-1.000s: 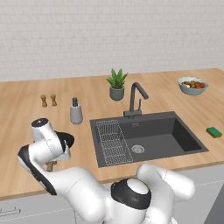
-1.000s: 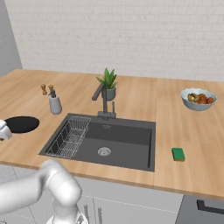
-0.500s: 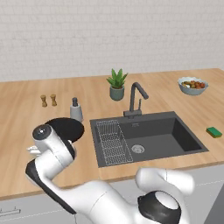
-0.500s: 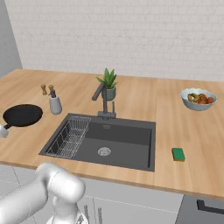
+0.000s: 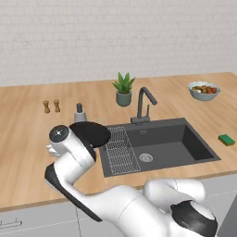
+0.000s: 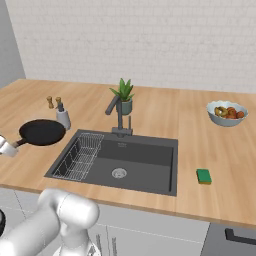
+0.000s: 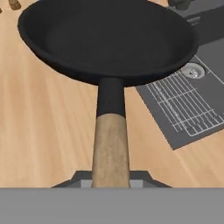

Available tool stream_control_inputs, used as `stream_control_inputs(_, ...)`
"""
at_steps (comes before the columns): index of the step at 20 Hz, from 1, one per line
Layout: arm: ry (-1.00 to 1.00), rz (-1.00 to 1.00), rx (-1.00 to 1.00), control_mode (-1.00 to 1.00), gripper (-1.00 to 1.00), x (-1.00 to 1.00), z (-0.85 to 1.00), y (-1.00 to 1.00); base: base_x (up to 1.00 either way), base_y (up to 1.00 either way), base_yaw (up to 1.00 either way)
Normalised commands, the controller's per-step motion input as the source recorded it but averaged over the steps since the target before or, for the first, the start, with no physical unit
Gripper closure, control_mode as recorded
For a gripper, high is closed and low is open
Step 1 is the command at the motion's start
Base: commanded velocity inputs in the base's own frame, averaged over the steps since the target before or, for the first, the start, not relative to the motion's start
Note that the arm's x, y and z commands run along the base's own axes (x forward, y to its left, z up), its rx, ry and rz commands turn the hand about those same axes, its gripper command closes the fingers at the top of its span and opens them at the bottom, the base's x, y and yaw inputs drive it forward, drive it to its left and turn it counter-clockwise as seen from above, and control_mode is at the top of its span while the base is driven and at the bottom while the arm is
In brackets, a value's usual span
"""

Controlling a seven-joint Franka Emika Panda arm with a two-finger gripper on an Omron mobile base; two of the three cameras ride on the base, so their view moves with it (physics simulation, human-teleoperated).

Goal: Pick the pan and sponge and place them into the sink. Then turn on the water.

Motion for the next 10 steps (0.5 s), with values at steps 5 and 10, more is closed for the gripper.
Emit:
stream_control_inputs(5,0.07,-0.31,0.0,-1.0,1.0,-0.02,0.18,-0.8,0.0,0.0,0.0)
stream_control_inputs(10,0.08,-0.3,0.0,-1.0,1.0,-0.02,0.07,-0.81,0.0,0.0,0.0)
